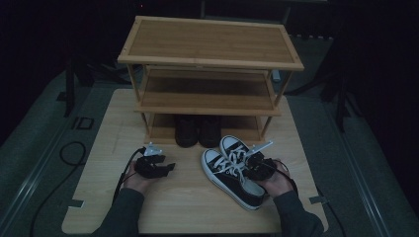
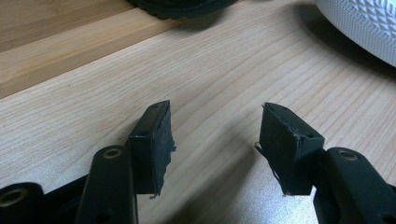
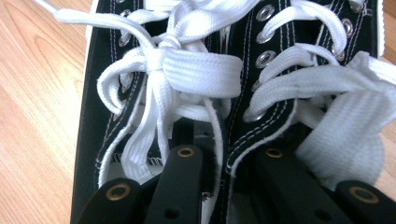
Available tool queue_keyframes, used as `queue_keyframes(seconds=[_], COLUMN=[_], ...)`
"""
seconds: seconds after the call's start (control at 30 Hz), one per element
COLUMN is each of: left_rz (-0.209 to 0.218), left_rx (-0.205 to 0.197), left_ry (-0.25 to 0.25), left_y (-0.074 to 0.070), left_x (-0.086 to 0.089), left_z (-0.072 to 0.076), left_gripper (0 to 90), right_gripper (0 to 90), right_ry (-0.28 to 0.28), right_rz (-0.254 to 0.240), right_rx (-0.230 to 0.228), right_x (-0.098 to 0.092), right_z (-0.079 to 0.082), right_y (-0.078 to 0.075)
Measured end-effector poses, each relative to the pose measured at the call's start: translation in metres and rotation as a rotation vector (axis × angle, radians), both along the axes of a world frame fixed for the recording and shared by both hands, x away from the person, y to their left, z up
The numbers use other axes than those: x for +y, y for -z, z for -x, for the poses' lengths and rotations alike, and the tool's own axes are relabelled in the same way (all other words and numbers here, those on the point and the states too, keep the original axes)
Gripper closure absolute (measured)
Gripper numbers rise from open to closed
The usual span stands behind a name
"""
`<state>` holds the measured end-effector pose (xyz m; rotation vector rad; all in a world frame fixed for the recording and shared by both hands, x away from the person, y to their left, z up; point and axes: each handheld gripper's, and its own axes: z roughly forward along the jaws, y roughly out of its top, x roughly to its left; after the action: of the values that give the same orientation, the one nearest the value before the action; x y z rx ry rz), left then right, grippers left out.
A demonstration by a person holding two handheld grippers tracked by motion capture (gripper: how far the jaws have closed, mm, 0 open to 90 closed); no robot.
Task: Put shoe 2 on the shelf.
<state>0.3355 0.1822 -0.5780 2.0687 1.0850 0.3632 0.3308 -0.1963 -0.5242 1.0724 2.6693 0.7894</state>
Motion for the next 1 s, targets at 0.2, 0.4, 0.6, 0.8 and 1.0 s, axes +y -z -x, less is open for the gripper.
queue_keyframes(seconds=[0.2, 0.4, 0.6, 0.8, 1.0], left_rz=[0.000, -0.001, -0.001, 0.001, 0.000], left_rx=[0.000, -0.001, -0.001, -0.002, -0.003], left_ry=[0.000, 0.002, -0.001, -0.001, -0.002], left_y=[0.000, 0.000, 0.000, 0.000, 0.000], left_x=[0.000, 0.000, 0.000, 0.000, 0.000], left_z=[0.000, 0.000, 0.000, 0.000, 0.000], left_gripper=[44.6, 44.6, 44.6, 44.7, 44.6], right_gripper=[85.0, 85.3, 85.4, 85.2, 85.2], right_ry=[-0.011, -0.012, -0.036, -0.072, -0.101], right_rz=[0.004, -0.003, -0.015, -0.017, -0.036], right_rx=[-0.009, -0.020, -0.026, -0.013, -0.016], right_x=[-0.002, -0.011, -0.020, -0.026, -0.029], right_z=[0.001, 0.001, 0.001, -0.001, -0.002], right_y=[-0.004, -0.011, -0.021, -0.031, -0.040])
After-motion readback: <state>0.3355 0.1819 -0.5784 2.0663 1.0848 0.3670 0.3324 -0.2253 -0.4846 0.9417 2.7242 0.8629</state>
